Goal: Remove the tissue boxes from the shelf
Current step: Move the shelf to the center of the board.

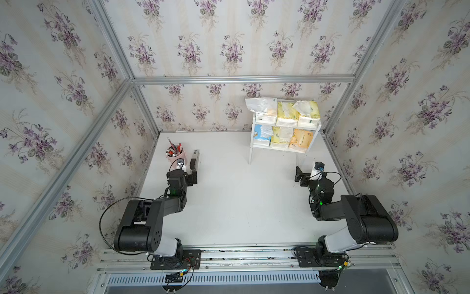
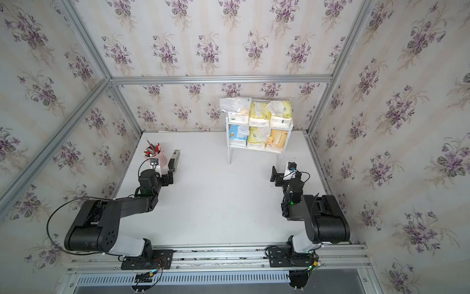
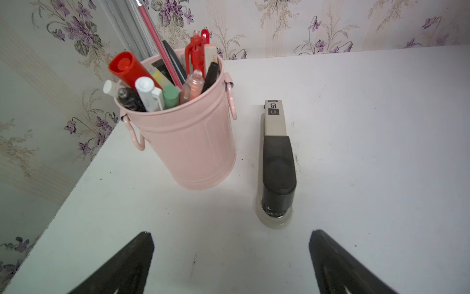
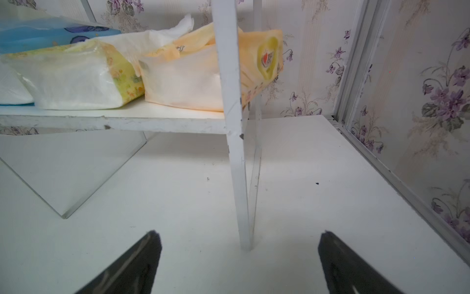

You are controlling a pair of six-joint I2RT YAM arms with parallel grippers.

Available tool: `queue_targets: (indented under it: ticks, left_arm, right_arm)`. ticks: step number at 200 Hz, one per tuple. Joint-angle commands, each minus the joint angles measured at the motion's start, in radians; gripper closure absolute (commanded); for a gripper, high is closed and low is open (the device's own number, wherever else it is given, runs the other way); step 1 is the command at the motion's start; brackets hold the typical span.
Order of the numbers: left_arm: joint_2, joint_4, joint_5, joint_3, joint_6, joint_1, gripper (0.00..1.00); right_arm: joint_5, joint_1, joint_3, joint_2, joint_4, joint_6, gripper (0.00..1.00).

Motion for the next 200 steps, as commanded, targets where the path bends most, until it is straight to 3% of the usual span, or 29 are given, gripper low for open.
queue_targets:
  ticks: [1, 84, 100, 119, 139, 156, 176, 200]
  left_arm:
    - [0.002, 0.003, -0.004, 0.008, 0.009, -0.001, 0.01]
    - [-0.019, 0.035, -0.009, -0.02, 0.006, 0.001, 0.01]
    - [-0.112, 0.059, -0.02, -0.071, -0.004, 0.005, 0.01]
    - [-0.293, -0.111, 0.005, -0.065, -0.007, 0.005, 0.01]
    - [-0.479, -0.211, 0.12, -0.06, -0.045, 0.003, 0.01]
    - [-0.558, -0.252, 0.267, -0.023, -0.093, -0.003, 0.01]
    - [-0.542, -0.262, 0.432, 0.053, -0.156, -0.028, 0.01]
    - [-0.442, -0.23, 0.565, 0.149, -0.172, -0.128, 0.05]
  right_arm:
    - [0.003, 0.001, 0.002, 0.002, 0.006, -0.008, 0.0]
    - [0.0, 0.001, -0.006, -0.002, 0.017, -0.008, 0.0]
    - [0.025, -0.003, -0.034, -0.036, 0.042, 0.009, 0.0]
    - [0.057, -0.004, -0.059, -0.165, -0.018, 0.022, 0.0]
    - [0.039, -0.004, -0.035, -0.332, -0.185, 0.022, 0.0]
    - [0.013, -0.004, 0.013, -0.455, -0.355, 0.036, 0.0]
    - [-0.057, -0.004, 0.07, -0.557, -0.508, 0.031, 0.0]
    - [-0.154, -0.005, 0.123, -0.626, -0.632, 0.007, 0.0]
